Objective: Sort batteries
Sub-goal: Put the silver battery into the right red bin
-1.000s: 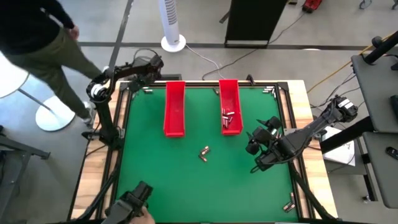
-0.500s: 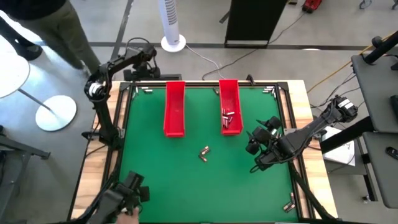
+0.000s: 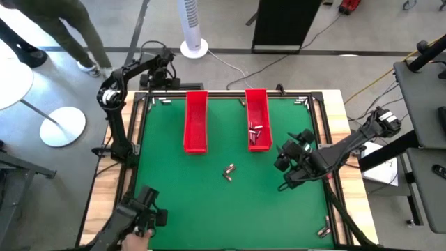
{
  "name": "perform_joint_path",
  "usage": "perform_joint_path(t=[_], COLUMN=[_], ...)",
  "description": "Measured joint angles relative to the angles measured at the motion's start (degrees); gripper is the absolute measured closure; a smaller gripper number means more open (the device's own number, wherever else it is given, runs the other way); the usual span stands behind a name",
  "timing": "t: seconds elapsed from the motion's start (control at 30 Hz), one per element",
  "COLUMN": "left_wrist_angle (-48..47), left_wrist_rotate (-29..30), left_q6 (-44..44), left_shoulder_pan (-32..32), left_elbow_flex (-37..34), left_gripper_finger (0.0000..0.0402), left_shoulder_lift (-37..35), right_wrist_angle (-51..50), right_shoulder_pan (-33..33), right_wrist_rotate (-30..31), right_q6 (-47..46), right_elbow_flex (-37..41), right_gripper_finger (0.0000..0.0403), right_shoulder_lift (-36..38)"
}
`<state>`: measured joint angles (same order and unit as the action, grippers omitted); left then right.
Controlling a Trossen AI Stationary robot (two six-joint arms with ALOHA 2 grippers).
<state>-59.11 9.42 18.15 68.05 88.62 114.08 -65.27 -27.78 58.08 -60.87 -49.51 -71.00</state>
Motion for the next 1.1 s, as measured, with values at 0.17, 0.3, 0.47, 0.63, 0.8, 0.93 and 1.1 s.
perform_joint_path(t=[0.17,0.3,0.47,0.63,0.8,0.93,1.1], left_wrist_angle=[-1.1,-8.1,-19.6,-18.9,-16.9,-17.4,-19.3], left_wrist_rotate=[0.5,0.5,1.2,-2.5,1.9,1.5,1.1], left_q6=[-5.5,-7.8,-6.6,-7.8,-9.9,-11.8,-16.1], left_shoulder_pan=[0.3,2.0,5.3,4.6,3.3,2.0,-0.6], left_elbow_flex=[7.1,13.8,20.4,18.7,15.8,15.7,15.7], left_gripper_finger=[0.0253,0.0253,0.0253,0.0253,0.0253,0.0253,0.0253], left_shoulder_lift=[1.2,3.4,7.4,9.8,11.8,11.9,10.6], right_wrist_angle=[0.2,0.3,1.8,6.3,8.2,8.8,8.9], right_shoulder_pan=[1.8,4.1,7.1,10.5,12.5,12.6,12.6], right_wrist_rotate=[0.0,0.0,0.0,-2.0,-4.3,-4.5,-4.5], right_q6=[0.0,0.0,0.4,4.1,6.6,7.8,8.1], right_elbow_flex=[0.8,1.3,2.7,4.8,5.2,5.2,5.3], right_gripper_finger=[0.0095,0.01,0.01,0.0097,0.0105,0.011,0.0104], right_shoulder_lift=[0.0,0.0,0.0,0.0,-0.4,-0.8,-1.2])
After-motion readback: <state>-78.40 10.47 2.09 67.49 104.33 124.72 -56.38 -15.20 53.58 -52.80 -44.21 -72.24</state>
